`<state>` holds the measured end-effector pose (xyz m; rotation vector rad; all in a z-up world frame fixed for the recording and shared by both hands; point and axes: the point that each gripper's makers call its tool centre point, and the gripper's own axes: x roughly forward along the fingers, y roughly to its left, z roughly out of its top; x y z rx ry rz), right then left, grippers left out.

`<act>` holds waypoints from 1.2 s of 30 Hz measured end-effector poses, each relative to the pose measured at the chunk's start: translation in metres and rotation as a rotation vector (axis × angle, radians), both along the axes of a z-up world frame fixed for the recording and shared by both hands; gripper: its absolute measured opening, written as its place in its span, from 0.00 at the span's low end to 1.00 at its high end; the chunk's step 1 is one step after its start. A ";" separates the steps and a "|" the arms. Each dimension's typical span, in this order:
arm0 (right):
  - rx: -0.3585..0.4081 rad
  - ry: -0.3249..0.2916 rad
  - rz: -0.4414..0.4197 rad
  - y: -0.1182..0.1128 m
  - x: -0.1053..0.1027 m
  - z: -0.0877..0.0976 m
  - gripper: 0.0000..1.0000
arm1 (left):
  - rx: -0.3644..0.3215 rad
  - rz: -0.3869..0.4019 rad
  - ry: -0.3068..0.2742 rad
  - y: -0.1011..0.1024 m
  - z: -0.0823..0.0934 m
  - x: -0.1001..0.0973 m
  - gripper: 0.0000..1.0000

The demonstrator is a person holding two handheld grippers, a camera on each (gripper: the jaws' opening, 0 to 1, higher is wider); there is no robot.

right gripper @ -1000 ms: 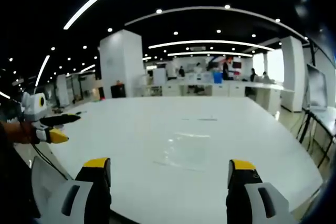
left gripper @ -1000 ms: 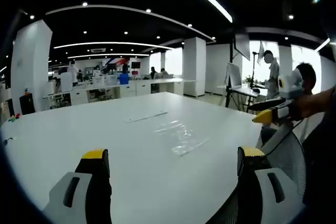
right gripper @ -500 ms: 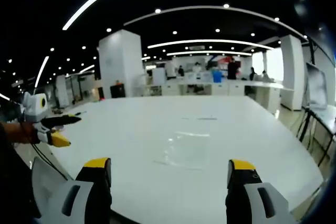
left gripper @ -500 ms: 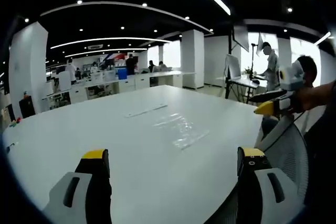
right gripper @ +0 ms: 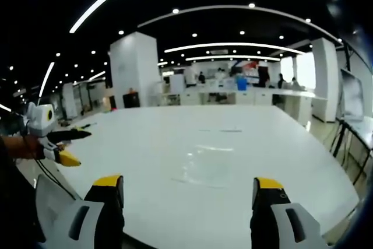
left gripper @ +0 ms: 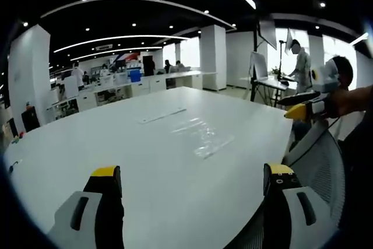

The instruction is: Open the resealable bag by pulling the two sides of the seal apart until the entire bag opening is separated and visibly accessible.

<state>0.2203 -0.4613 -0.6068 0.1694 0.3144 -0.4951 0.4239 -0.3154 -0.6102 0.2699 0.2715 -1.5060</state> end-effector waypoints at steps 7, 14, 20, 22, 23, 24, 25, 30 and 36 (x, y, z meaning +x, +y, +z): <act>0.007 0.004 0.004 0.001 0.002 -0.003 0.90 | 0.019 -0.003 -0.009 -0.001 -0.003 0.001 1.00; 0.010 0.011 0.009 -0.001 0.003 -0.006 0.90 | 0.062 -0.024 -0.036 -0.005 -0.012 0.003 1.00; 0.015 0.007 0.004 -0.001 0.004 -0.006 0.89 | 0.109 -0.064 -0.064 -0.018 -0.020 0.006 0.99; 0.019 0.008 -0.002 -0.001 0.002 -0.007 0.89 | 0.134 -0.093 -0.119 -0.021 -0.023 0.007 0.98; 0.020 0.007 -0.005 -0.001 0.002 -0.007 0.89 | 0.144 -0.101 -0.136 -0.022 -0.024 0.007 0.98; 0.022 0.008 -0.007 -0.001 0.001 -0.008 0.89 | 0.144 -0.115 -0.144 -0.028 -0.026 0.005 0.98; 0.022 0.008 -0.008 -0.002 0.000 -0.008 0.89 | 0.143 -0.117 -0.141 -0.031 -0.026 0.004 0.97; 0.031 0.018 -0.015 -0.001 -0.003 -0.011 0.89 | 0.162 -0.158 -0.157 -0.046 -0.033 0.002 0.94; 0.039 0.025 -0.026 -0.002 -0.007 -0.013 0.88 | 0.195 -0.252 -0.225 -0.064 -0.044 -0.001 0.95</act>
